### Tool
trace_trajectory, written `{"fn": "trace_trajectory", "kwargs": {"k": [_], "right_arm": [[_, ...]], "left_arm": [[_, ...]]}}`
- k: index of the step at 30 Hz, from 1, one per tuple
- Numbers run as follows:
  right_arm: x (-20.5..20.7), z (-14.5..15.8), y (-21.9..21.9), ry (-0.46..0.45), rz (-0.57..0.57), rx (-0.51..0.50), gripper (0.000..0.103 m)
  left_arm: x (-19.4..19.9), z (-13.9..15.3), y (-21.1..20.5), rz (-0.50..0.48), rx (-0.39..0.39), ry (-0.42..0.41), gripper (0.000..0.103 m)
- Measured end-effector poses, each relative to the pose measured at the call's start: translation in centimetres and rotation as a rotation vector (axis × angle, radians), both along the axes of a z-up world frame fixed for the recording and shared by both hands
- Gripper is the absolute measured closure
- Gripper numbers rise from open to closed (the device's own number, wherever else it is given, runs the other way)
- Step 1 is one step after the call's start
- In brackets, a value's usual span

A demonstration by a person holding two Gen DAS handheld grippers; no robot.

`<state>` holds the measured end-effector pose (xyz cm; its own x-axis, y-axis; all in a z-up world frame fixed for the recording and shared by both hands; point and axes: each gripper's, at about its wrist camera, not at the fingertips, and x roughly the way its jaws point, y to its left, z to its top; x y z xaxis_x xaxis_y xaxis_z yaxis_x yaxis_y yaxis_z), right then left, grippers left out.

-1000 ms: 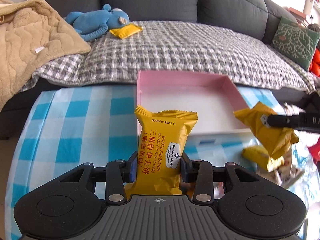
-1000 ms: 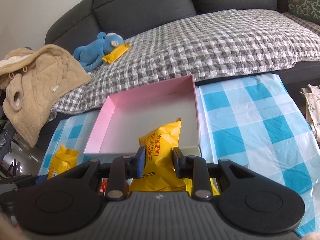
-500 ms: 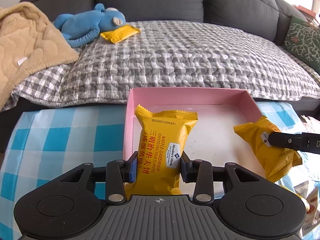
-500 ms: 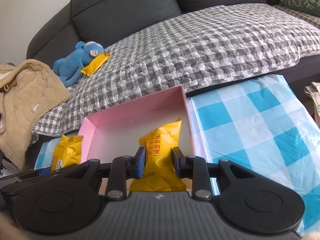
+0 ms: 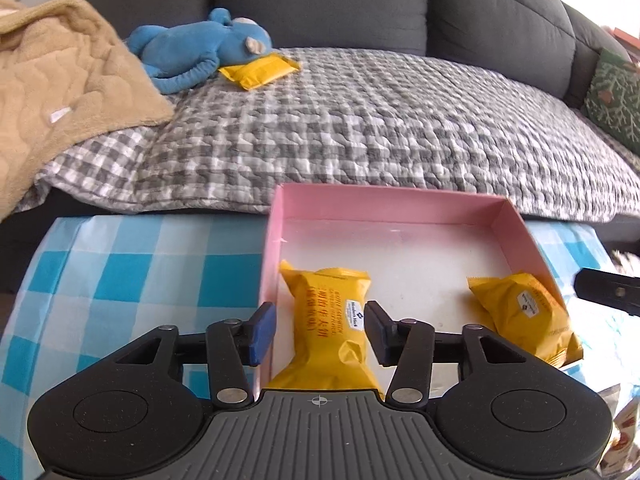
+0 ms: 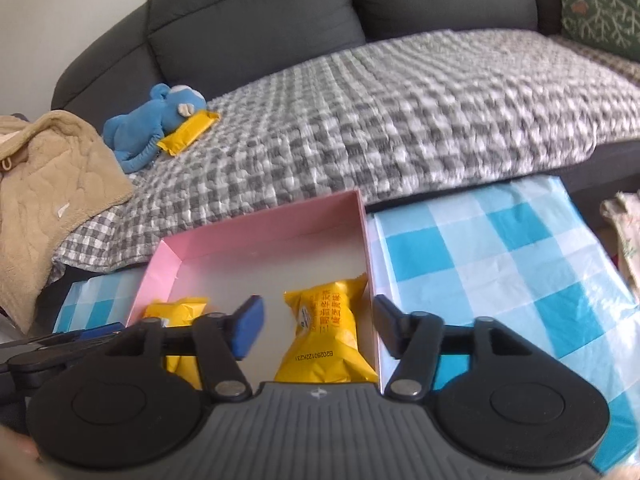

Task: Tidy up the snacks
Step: 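Open both grippers to release the yellow packets in the box, then grasp the long white bread bag with the left gripper while the right gripper grasps a white nut packet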

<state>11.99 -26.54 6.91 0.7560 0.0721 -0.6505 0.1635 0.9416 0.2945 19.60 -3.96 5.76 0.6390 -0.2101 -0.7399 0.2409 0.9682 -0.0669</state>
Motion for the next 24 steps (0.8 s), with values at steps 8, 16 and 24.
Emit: {"fn": "trace_trajectory", "kwargs": {"k": [8,16,24], "right_arm": [[-5.9,6.6,1.3,-0.247,0.043,-0.091,0.0],[-6.8,3.0,2.5,-0.045,0.179,-0.313,0.004],[-9.8,3.6,0.9,-0.058,0.126,-0.185,0.0]], "left_arm": [[-4.0,4.3,2.5,0.047,-0.025,-0.053,0.039],[-10.3,5.2,3.6,0.051,0.008,-0.042,0.012],[-13.8,3.0,3.4,0.011,-0.099,0.127,0.012]]}}
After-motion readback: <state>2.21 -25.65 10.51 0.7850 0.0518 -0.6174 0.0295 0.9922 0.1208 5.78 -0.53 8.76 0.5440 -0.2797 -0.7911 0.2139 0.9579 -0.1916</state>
